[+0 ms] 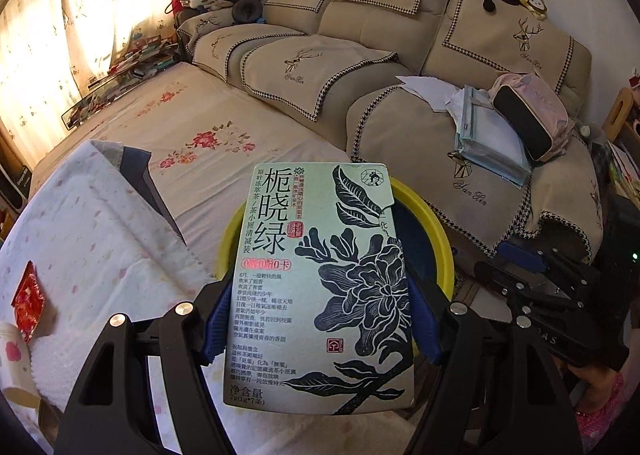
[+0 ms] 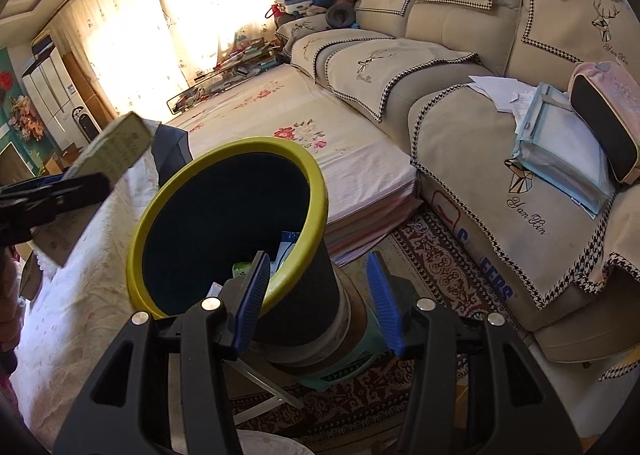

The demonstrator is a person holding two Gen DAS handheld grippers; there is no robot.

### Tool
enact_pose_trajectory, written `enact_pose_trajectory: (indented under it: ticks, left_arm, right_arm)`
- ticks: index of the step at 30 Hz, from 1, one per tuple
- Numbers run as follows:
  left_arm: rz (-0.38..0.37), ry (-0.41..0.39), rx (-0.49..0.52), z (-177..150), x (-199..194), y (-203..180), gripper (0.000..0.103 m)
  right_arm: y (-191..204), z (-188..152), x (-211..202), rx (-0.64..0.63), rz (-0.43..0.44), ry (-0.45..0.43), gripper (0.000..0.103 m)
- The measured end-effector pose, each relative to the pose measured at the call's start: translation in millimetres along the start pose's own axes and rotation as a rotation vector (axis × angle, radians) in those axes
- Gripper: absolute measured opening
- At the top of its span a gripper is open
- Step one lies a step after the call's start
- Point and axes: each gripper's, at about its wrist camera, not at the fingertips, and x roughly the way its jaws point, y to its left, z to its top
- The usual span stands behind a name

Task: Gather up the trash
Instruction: 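Carry the tea box over the bin and open the left tool, then reach the right tool to the brown plastic tray and grasp its rim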

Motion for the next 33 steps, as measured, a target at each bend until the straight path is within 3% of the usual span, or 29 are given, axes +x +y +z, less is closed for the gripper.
enact_pose_trajectory:
  ticks: [2,4,8,12,19,24,28,33]
  left_arm:
    - [0.001,0.004,-0.005,5.6,14.5,-1.5,0.073]
    - [0.009,0.002,-0.019,8.8,24.5,1.0,0.090]
    - [-0.016,-0.015,-0.081,5.2,20.1,10.8,0.091]
    - [-0.003,-0.100,-0.094,-17.5,-26.5,21.0,0.092]
    - [0.043,-0.214,-0.210,-91.5,-117.2,51.6,0.098]
    - [0.179,-0.266,-0.324,-156.0,-171.5,82.5,0.098]
    - [0.263,-0.272,-0.405,-203.4,-202.2,106.8,0.098]
    - [0.309,-0.281,-0.525,-256.6,-233.2,137.9,0.098]
  right_arm:
    - [-0.5,-0.7,-1.2,0.002,-0.003,-0.001,0.049]
    - [-0.8,-1.1,-2.7,0.004,-0.003,-0.002,0.049]
    - [2.0,-2.4,-5.0,0.001,0.002,-0.002,0.050]
    - [8.2,-3.6,-1.8,-0.014,0.016,0.011,0.051]
    - [35.8,-4.9,4.2,-0.066,0.062,0.030,0.052]
    - [68.6,-8.7,7.7,-0.127,0.096,0.046,0.052]
    - [106.0,-12.9,8.5,-0.202,0.133,0.061,0.052]
    - [157.9,-13.3,4.4,-0.296,0.195,0.062,0.052]
